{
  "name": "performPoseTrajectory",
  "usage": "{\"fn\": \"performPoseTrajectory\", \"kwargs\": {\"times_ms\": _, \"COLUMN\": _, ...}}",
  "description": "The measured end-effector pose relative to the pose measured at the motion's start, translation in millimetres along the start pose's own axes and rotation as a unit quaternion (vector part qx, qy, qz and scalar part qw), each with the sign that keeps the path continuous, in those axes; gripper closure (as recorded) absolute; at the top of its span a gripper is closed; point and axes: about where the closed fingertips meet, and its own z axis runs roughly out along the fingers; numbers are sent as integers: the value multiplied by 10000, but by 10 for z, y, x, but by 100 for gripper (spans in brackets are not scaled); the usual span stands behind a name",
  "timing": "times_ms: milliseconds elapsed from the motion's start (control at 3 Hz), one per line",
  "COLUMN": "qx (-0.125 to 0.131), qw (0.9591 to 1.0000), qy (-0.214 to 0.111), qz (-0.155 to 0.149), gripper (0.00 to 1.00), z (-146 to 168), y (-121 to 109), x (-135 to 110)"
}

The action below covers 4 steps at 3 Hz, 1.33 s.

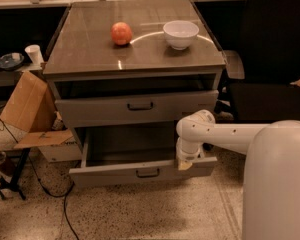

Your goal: Open middle drawer

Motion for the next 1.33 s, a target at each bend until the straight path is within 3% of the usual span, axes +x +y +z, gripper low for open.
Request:
{"fn": "performPoseTrajectory", "kwargs": {"times_ms": 333, "qx": 0, "qw": 10000, "qy": 0, "qz": 0, "gripper": 100, "z": -40, "y": -2, "x": -3}}
{"fn": "performPoseTrajectory", "kwargs": {"times_ms": 667, "qx": -150, "qw": 9998, "qy": 75, "qz": -78, "gripper": 91, "z": -41, "y": 93, "x": 5}}
{"fn": "performPoseTrajectory", "kwargs": {"times_ms": 1333, "qx": -344, "qw": 9994, "qy": -7, "qz": -88, "gripper": 48, "z": -12, "y": 421, "x": -42}}
